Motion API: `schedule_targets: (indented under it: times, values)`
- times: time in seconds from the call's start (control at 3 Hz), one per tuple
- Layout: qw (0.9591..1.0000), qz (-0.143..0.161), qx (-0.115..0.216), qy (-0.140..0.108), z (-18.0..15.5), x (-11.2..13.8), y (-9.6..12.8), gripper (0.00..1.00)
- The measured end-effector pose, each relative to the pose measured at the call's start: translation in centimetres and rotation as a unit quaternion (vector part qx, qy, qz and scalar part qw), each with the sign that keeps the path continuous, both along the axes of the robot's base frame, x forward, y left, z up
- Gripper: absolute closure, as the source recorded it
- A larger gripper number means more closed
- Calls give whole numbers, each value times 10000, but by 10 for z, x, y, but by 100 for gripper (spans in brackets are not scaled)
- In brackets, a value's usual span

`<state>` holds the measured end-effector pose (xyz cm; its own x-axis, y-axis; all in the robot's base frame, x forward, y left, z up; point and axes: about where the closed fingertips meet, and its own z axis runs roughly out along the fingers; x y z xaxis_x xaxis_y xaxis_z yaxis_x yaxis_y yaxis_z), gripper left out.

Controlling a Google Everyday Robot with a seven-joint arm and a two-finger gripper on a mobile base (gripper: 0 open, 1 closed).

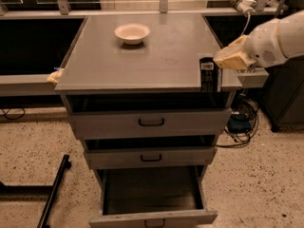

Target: Place rxbar chocolate into bottom drawer

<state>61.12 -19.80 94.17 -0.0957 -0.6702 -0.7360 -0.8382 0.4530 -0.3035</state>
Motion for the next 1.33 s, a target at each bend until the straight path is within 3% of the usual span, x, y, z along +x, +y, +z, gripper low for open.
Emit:
schedule_targets:
  times: [0.33,0.67,1.0,1.33]
  values:
    - [9987,94,138,475,-24,-63,-26,100]
    - [9987,96,138,475,-24,-63,-26,100]
    - [9973,193,152,699,-68,-79,-28,100]
    - [9945,353,313,936,-159,-107,-25,100]
